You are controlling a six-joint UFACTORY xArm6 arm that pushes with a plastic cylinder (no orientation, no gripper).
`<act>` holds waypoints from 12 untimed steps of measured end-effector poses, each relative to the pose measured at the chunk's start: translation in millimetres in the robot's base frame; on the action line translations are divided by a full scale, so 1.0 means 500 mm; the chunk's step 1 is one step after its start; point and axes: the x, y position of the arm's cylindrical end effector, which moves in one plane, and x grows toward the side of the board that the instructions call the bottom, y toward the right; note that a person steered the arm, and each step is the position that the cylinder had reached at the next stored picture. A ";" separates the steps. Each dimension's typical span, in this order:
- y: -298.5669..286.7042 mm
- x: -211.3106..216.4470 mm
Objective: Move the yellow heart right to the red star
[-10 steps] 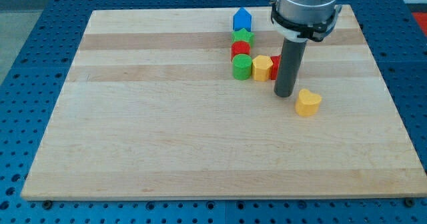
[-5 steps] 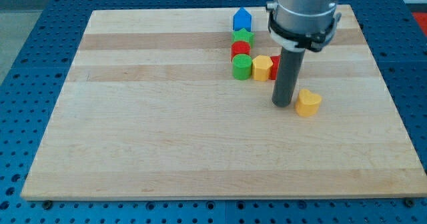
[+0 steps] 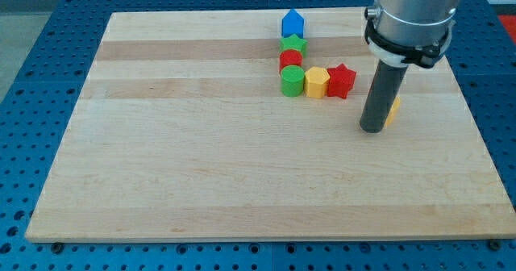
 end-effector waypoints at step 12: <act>0.066 -0.017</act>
